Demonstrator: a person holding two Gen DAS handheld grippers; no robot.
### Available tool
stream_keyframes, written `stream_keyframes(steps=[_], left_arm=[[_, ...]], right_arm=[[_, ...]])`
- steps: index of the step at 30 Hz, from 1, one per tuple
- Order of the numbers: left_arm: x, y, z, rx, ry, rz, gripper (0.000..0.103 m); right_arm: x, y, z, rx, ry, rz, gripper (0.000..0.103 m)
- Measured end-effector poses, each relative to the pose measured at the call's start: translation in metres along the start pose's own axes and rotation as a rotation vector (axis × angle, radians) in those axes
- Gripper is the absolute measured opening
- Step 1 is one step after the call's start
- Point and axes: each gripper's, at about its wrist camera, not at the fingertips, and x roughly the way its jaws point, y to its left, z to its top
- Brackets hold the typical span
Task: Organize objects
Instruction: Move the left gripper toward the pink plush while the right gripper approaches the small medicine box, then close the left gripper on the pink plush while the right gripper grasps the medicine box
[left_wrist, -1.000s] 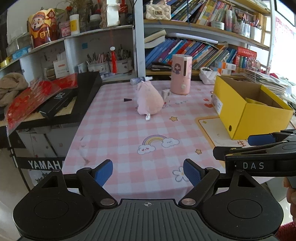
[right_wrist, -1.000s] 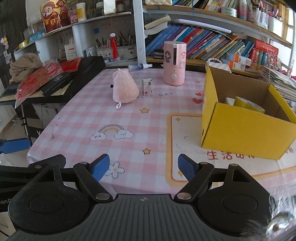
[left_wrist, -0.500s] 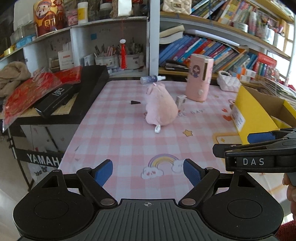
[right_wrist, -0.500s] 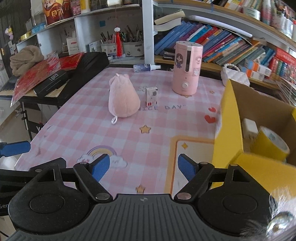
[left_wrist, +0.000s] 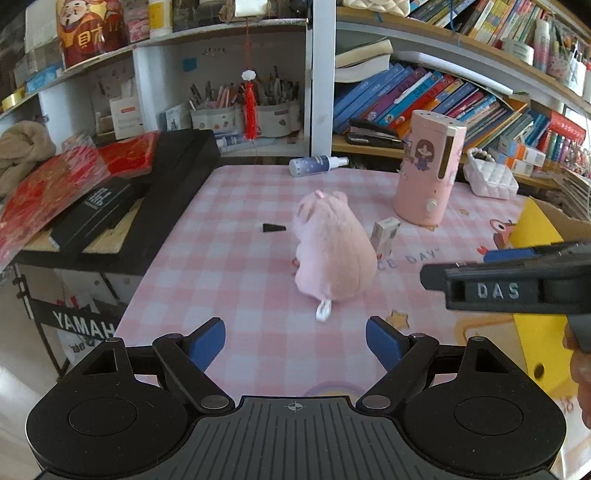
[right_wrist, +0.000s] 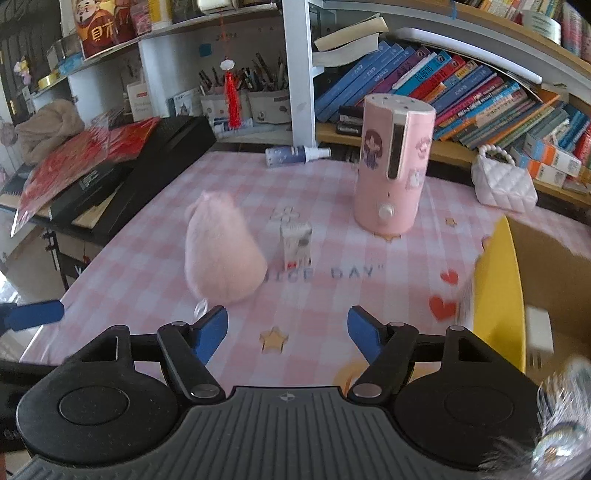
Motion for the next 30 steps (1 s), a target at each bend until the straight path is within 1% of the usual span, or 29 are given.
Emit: stream_keyframes(steps=[5, 8, 9, 13, 18, 21, 22, 23, 24, 25, 28, 30], left_arm=[[0.024, -0.006, 0.015, 0.009, 0.008, -0.004, 0.086], [0.037, -0.009, 0.022, 0.009, 0.016, -0.006, 0.086], [0.041, -0.009, 0.024, 0.008, 0.019, -0.006, 0.086], [0.055, -0.011, 0.028, 0.006, 0.036, -0.007, 0.086], [0.065, -0.012, 0.032, 0.007, 0.052, -0.018, 0.085], [0.068, -0.015, 0.033, 0.017, 0.052, -0.028, 0.086], [0.069, -0.016, 0.034, 0.022, 0.053, -0.03, 0.086], [0.071, -0.016, 0.035, 0.024, 0.054, -0.031, 0.085], [0.073, -0.017, 0.036, 0.024, 0.054, -0.033, 0.086], [0.074, -0.017, 0.037, 0.024, 0.054, -0.035, 0.086], [0.08, -0.02, 0.041, 0.023, 0.051, -0.044, 0.086], [0.086, -0.023, 0.043, 0.024, 0.05, -0.048, 0.085]], right_arm=[[0.03, -0.008, 0.028, -0.029, -0.002, -0.011, 0.069], [0.051, -0.012, 0.04, -0.054, 0.02, -0.021, 0.067], [0.059, -0.012, 0.043, -0.066, 0.032, -0.023, 0.066], [0.089, -0.013, 0.051, -0.102, 0.074, -0.022, 0.059], [0.117, -0.009, 0.056, -0.149, 0.115, -0.014, 0.059], [0.13, -0.008, 0.058, -0.169, 0.125, -0.008, 0.054], [0.135, -0.008, 0.06, -0.172, 0.124, -0.001, 0.048], [0.137, -0.008, 0.06, -0.172, 0.12, 0.013, 0.037], [0.138, -0.008, 0.061, -0.175, 0.117, 0.024, 0.031], [0.138, -0.009, 0.062, -0.179, 0.114, 0.033, 0.028], [0.128, -0.013, 0.063, -0.161, 0.078, 0.042, 0.028], [0.118, -0.017, 0.064, -0.152, 0.052, 0.032, 0.028]])
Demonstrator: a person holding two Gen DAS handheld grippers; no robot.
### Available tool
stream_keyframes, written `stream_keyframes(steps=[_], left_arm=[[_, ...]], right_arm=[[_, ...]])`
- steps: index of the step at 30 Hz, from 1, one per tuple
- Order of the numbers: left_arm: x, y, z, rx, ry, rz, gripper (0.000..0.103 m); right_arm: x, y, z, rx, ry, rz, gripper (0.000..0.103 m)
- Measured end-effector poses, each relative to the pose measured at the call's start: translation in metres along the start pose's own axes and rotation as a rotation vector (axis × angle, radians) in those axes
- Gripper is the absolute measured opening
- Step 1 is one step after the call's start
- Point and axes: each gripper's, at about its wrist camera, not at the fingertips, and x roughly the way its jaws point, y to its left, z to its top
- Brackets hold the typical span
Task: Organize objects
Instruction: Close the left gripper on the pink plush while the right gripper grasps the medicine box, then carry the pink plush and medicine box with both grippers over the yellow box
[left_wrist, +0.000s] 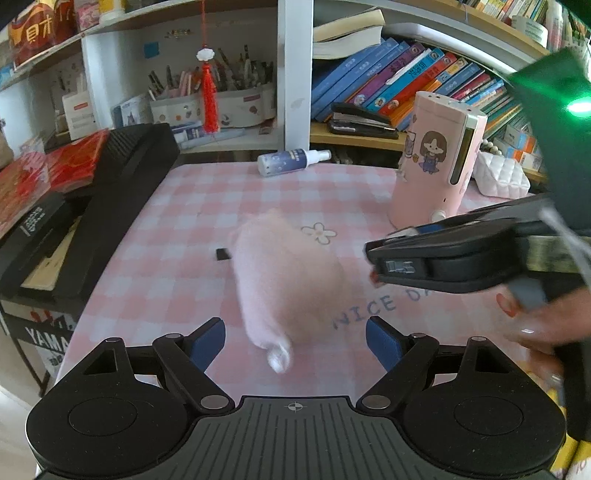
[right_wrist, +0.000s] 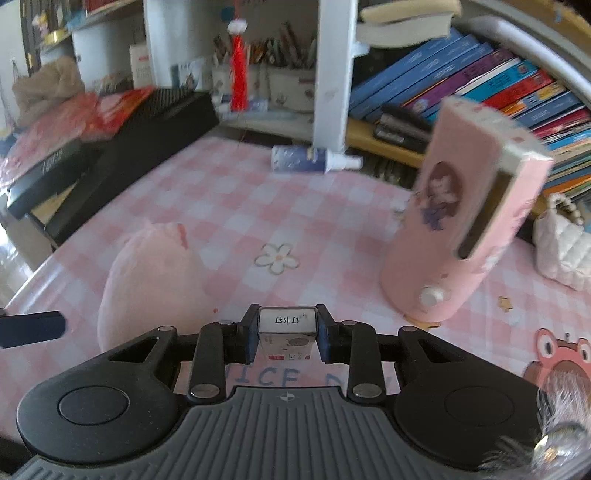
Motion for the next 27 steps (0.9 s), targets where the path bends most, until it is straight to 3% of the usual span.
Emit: stream_keyframes(steps=[7, 12, 19, 21, 23, 27], left_arm=[[0.024, -0.003, 0.013, -0.024, 0.007, 0.01, 0.085], [0.045, -0.002, 0.026, -0.017, -0.005, 0.077, 0.085], [0.072, 0.004, 0.035, -0.077, 0.018, 0.101, 0.085], [0.076, 0.007, 0.034, -0.099, 0.02, 0.102, 0.082], [0.077, 0.011, 0.032, -0.114, 0.006, 0.083, 0.071], [0.059, 0.016, 0.031, -0.148, -0.039, 0.059, 0.066]], right_arm=[[-0.03, -0.023, -0.007, 0.104, -0.055, -0.078, 0.028], [-0.041, -0.032, -0.011, 0.156, -0.062, -0.085, 0.028], [-0.05, -0.033, -0.015, 0.173, -0.068, -0.081, 0.028], [-0.05, -0.031, -0.016, 0.172, -0.065, -0.079, 0.028], [-0.053, -0.03, -0.018, 0.168, -0.064, -0.078, 0.028], [-0.06, -0.027, -0.021, 0.166, -0.071, -0.078, 0.028]])
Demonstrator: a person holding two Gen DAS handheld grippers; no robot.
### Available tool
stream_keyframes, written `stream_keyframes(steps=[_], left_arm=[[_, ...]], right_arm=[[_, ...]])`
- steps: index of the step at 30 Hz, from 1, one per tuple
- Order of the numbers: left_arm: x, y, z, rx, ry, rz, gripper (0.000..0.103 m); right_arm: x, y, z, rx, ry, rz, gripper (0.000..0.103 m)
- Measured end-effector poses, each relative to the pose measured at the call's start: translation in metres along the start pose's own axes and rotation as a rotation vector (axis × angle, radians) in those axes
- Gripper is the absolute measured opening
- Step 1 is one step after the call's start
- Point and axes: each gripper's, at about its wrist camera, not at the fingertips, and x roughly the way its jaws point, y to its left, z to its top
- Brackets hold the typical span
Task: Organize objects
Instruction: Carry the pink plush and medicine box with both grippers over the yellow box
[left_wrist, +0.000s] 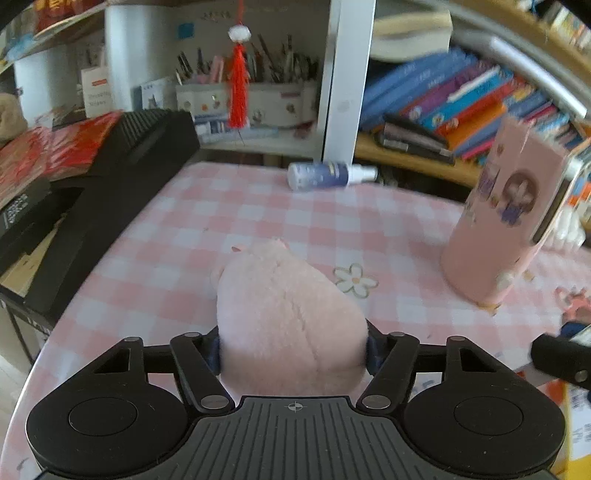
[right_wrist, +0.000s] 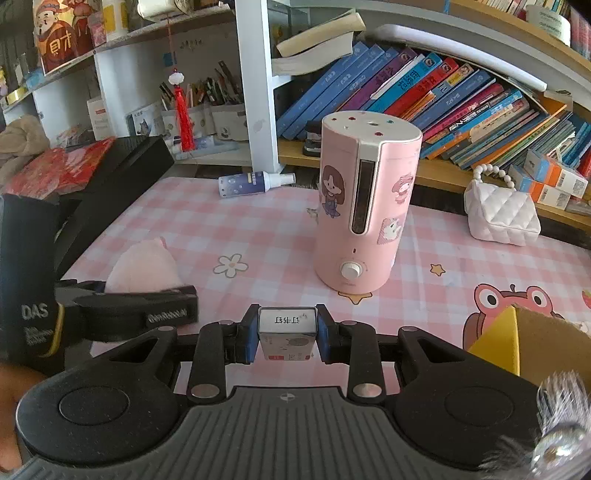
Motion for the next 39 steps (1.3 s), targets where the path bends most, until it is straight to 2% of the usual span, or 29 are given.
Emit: stream_keyframes(steps=[8, 20, 26, 31, 39], left_arm=[[-0.073, 0.01, -0.015, 0.037, -0.067, -0.083, 0.067], [-0.173, 0.036, -0.073, 0.091, -0.076, -0.145, 0.067], [-0.201, 0.042, -0.101, 0.1, -0.064, -0.193, 0.067], [-0.222, 0.042, -0.124, 0.123, -0.051, -0.213, 0.067], [-0.256, 0.045, -0.15, 0.169, -0.055, -0.255, 0.067]], right_arm=[[-0.023, 0.011, -0.012, -0.011, -0.012, 0.009, 0.028], [-0.081, 0.039, -0.048, -0.05, -0.023, 0.026, 0.028], [-0.117, 0.05, -0.082, -0.056, -0.017, 0.018, 0.028], [-0.136, 0.065, -0.115, -0.038, 0.022, 0.008, 0.028], [-0.176, 0.079, -0.149, -0.004, 0.007, -0.028, 0.028]])
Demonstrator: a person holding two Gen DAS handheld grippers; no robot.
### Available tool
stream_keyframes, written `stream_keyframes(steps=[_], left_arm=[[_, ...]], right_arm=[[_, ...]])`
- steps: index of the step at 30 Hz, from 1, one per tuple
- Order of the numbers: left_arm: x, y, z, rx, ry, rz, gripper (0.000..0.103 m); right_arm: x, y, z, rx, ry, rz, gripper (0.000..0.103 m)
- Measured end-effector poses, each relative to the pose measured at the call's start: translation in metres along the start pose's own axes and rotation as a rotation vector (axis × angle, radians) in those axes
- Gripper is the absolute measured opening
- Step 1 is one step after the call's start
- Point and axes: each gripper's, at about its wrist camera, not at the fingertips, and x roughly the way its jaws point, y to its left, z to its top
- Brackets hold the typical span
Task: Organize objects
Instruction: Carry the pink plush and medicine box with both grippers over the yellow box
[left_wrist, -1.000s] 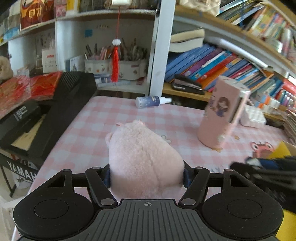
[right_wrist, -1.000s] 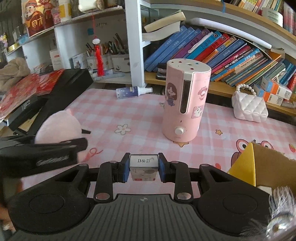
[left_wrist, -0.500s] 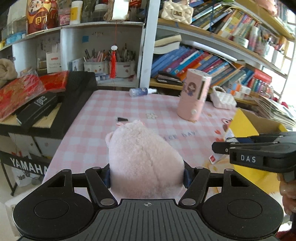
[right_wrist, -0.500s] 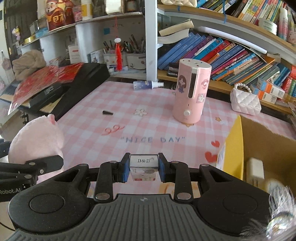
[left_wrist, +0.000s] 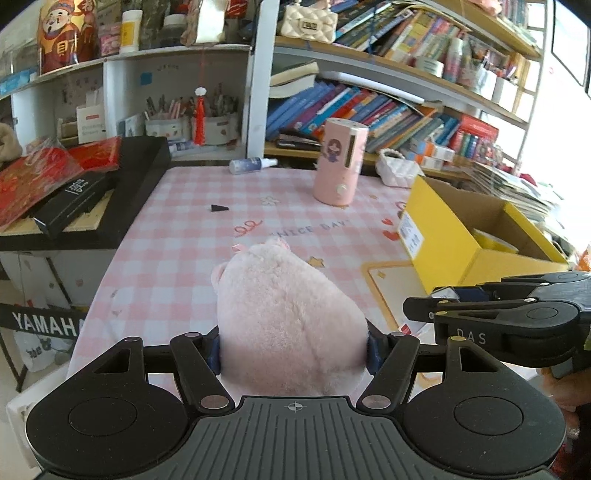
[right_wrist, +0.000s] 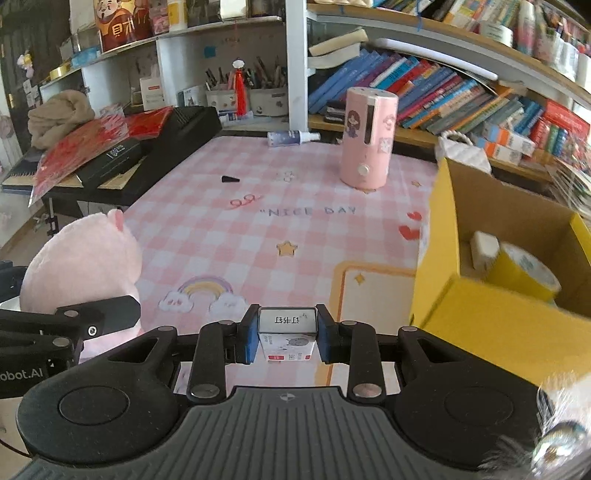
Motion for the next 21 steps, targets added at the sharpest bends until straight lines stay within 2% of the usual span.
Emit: stream_keyframes(steps=[13, 21], left_arm=[[-0.036, -0.03, -0.039, 0.088, 0.036, -0.091, 0.067], [-0.046, -0.057, -0.05, 0.174, 0.044, -0.179, 0.067]], right_arm=[[-0.059, 0.003, -0.065, 0.098, 0.005, -0.079, 0.028], [-0.093, -0.007, -0.1, 0.196, 0.006, -0.161, 0.028]])
